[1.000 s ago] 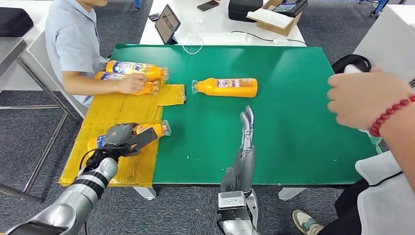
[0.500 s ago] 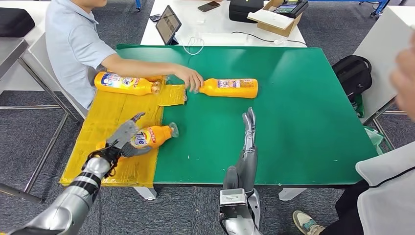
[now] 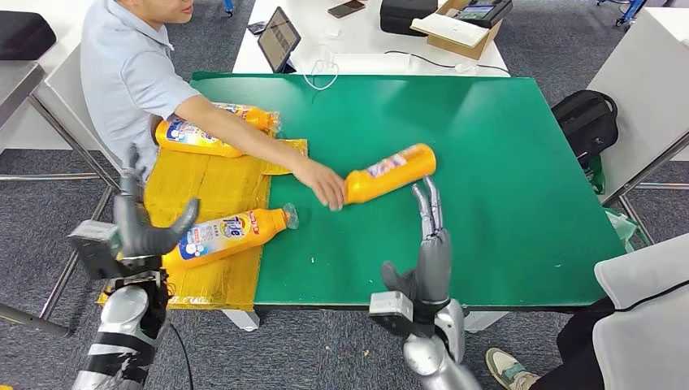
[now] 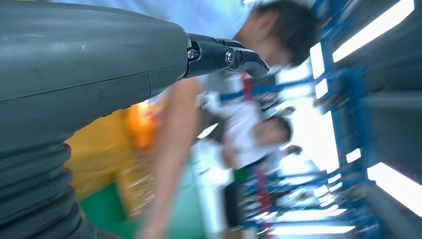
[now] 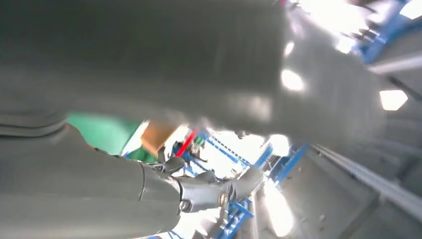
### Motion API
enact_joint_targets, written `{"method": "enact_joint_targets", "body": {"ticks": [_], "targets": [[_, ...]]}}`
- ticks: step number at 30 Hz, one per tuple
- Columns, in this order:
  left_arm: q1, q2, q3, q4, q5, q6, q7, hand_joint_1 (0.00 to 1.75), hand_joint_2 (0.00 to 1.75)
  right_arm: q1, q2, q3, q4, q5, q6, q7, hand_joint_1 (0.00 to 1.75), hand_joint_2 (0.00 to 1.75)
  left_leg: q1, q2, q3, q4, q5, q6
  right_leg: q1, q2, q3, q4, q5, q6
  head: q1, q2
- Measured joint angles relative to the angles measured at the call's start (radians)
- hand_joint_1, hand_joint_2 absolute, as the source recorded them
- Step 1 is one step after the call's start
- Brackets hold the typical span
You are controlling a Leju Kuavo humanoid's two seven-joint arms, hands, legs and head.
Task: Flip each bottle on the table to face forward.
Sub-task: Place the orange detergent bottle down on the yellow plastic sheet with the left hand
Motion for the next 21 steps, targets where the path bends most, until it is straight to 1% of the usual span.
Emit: {"method": "enact_joint_targets", "body": {"ticks": [3,5,7,10,13,15,17,21], "targets": [[0.028,-0.015,0.012,-0.108,0.048,0.030,-0.022,0.00,1.75,-0.078,-0.076,-0.018,0.115,0.121,0.042,0.077,0.00,1.75,-0.001,0.000,0.000,0.000,0.000,0.001,-0.001,0.000,0.000,0.000,0.000,0.000,0.000,0.000],[0.048,-0.026,0.016,-0.166,0.050,0.051,-0.036,0.00,1.75,-0.135,-0.125,-0.027,0.207,0.171,0.075,0.118,0.00,1.75,-0.002,-0.001,0.000,0.000,0.001,0.001,-0.001,0.000,0.000,0.000,0.001,0.001,0.000,0.000],[0.068,-0.036,0.015,-0.206,0.039,0.069,-0.048,0.00,1.75,-0.185,-0.160,-0.035,0.291,0.198,0.089,0.137,0.00,1.75,-0.002,-0.001,0.000,0.001,0.001,0.001,-0.001,-0.001,0.000,0.000,0.001,0.001,0.000,0.000],[0.095,-0.046,0.007,-0.247,0.027,0.083,-0.056,0.00,1.75,-0.245,-0.195,-0.038,0.402,0.259,0.089,0.173,0.00,1.75,-0.002,-0.001,0.000,0.001,0.001,0.001,-0.001,0.000,0.000,0.000,0.001,0.001,0.000,0.000],[0.118,-0.053,-0.014,-0.271,-0.008,0.113,-0.058,0.00,1.75,-0.290,-0.217,-0.036,0.502,0.307,0.092,0.197,0.00,1.75,-0.002,-0.001,-0.001,0.001,0.001,0.001,-0.001,-0.001,-0.001,0.000,0.001,0.001,0.000,0.000],[0.129,-0.056,-0.035,-0.276,-0.065,0.163,-0.062,0.00,1.75,-0.313,-0.223,-0.033,0.567,0.330,0.101,0.204,0.00,1.75,-0.001,-0.001,-0.001,0.000,0.001,0.001,-0.001,-0.001,-0.001,0.000,0.001,0.001,0.000,0.000],[0.136,-0.060,-0.056,-0.277,-0.110,0.202,-0.065,0.00,1.75,-0.328,-0.223,-0.028,0.621,0.343,0.108,0.204,0.00,1.75,-0.001,-0.001,-0.001,0.000,0.001,0.001,-0.001,-0.001,-0.001,0.000,0.001,0.001,0.000,0.000],[0.142,-0.065,-0.085,-0.277,-0.156,0.246,-0.069,0.00,1.75,-0.342,-0.214,-0.021,0.694,0.337,0.128,0.201,0.00,1.75,-0.001,-0.001,-0.001,0.000,0.001,0.001,-0.001,-0.001,-0.001,0.000,0.001,0.001,0.000,0.000]]}}
